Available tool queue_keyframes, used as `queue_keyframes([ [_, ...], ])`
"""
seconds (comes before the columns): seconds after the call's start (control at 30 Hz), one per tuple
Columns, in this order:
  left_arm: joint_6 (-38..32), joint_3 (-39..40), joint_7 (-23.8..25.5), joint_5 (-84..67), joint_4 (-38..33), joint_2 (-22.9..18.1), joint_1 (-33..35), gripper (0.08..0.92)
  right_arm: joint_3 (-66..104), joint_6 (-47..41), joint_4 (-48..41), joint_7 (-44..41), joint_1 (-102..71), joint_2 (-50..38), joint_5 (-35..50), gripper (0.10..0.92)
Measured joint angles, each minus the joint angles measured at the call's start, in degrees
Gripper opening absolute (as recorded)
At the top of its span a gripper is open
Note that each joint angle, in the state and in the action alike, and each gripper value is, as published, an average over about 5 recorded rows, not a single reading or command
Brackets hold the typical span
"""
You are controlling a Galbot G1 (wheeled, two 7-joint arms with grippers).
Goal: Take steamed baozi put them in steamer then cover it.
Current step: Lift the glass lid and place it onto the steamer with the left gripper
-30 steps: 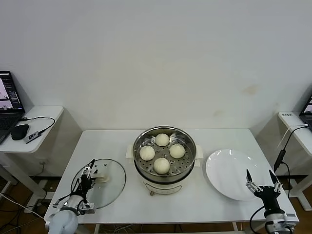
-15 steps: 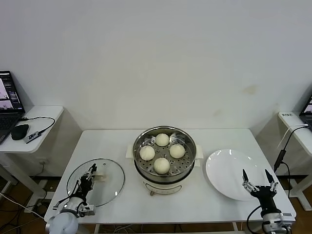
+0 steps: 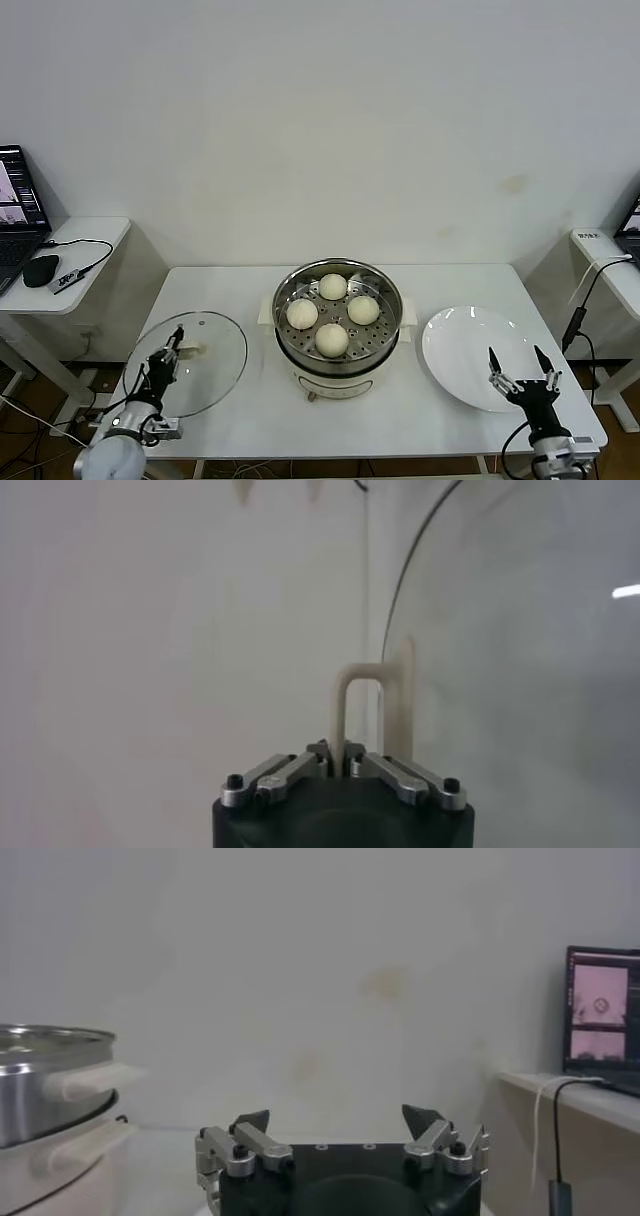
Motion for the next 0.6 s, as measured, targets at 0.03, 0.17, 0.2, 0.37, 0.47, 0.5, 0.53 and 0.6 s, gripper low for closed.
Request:
queue_keyframes([
  [0.03, 0.47, -0.1, 0.38, -0.47, -1.25, 0.43, 0.31, 0.148, -0.02, 0.05, 0.17, -0.03, -0.12, 0.07, -0.09, 0.823],
  [0.17, 2.8, -0.08, 2.27, -2.48, -6.31, 2.23, 1.06, 0.148, -0.12, 0.23, 0.89, -0.11, -0.67, 0.39, -0.55, 0.823],
  [0.2, 3.49, 0.0, 2.8, -3.02, -7.56, 2.69, 1.12, 0.148, -0.14, 0.27, 1.09, -0.14, -0.81, 0.46, -0.71, 0.823],
  [0.37, 7.38, 0.91, 5.52, -6.22, -13.12, 5.16, 0.81, 0.148, -0.19, 0.57, 2.0, -0.2, -1.47, 0.76, -1.66, 0.823],
  [0.47, 9.91, 1.87, 7.0, -8.06, -15.94, 6.83, 0.06, 0.148, -0.18, 0.77, 2.5, -0.17, -1.73, 1.05, -2.41, 0.823],
  [0.5, 10.77, 2.32, 7.47, -8.54, -16.82, 7.38, -0.31, 0.148, -0.19, 0.85, 2.62, -0.13, -1.76, 1.19, -2.73, 0.823],
  [0.53, 11.64, 2.82, 7.94, -8.97, -17.69, 7.9, -0.76, 0.148, -0.22, 0.94, 2.7, -0.09, -1.76, 1.34, -3.1, 0.823],
  [0.6, 13.45, 4.12, 8.91, -9.57, -19.31, 8.76, -1.89, 0.148, -0.38, 1.13, 2.77, 0.06, -1.65, 1.72, -4.06, 0.823],
])
